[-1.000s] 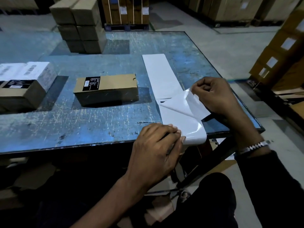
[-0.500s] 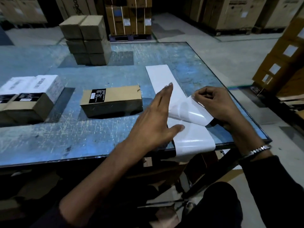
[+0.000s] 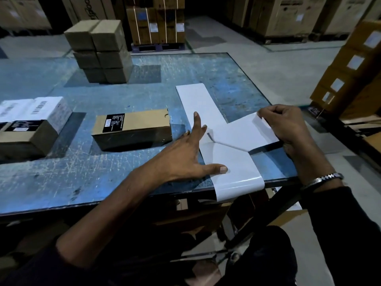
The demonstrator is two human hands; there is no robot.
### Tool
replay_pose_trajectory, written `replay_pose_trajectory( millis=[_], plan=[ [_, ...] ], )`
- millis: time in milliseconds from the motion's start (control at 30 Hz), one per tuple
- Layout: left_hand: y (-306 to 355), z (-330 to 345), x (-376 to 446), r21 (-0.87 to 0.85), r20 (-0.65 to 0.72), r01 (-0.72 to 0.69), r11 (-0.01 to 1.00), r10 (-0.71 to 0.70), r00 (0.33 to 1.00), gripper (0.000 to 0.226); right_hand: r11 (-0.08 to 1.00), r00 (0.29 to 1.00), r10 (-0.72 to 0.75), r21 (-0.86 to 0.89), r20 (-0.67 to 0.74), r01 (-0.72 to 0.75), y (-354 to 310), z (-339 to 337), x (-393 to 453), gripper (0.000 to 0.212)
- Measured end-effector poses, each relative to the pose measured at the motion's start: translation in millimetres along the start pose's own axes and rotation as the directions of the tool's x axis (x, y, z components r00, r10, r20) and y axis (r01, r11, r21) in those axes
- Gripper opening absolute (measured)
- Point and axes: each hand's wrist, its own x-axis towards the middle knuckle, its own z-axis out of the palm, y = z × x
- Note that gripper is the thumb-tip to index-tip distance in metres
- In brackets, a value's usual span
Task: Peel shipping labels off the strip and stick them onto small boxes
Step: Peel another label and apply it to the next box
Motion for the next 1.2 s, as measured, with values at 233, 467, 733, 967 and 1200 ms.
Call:
replay_pose_trajectory(
  millis=[233,467,733,967,1200],
  plan=[
    [-1.5,2.7,0.3,-0.001,-0.023,0.011,1.000,-0.011,1.000,0.144,0.990,0.970,0.105,0.111,-0.220,-0.082,12.0,-13.0,17.5,0.017],
    [0.1,1.8,-1.6,-0.021,-0.032,0.021,1.000,-0.022,0.999,0.143,0.913,0.932,0.232,0.393,-0.277,-0.110,13.0,-19.8,19.5,0.022],
    [-0.4,2.2,-4.7,-0.115,-0.147,-0.008,0.993,-0.009,0.989,0.138,0.741,0.963,0.254,0.658,-0.088,-0.135,1.0,-16.7,6.8,0.010],
    [11.8,2.1,-22.2,-0.446,-0.443,-0.224,0.866,0.004,0.896,0.075,0.704,0.999,0.049,0.710,-0.021,-0.020,-41.4,-3.1,-22.5,0.020],
    [32.3,-50.3,-40.0,-0.842,-0.423,-0.203,0.500,-0.378,0.824,0.041,0.832,0.924,-0.381,0.448,0.034,0.327,-110.3,31.6,-73.9,0.010]
  ],
)
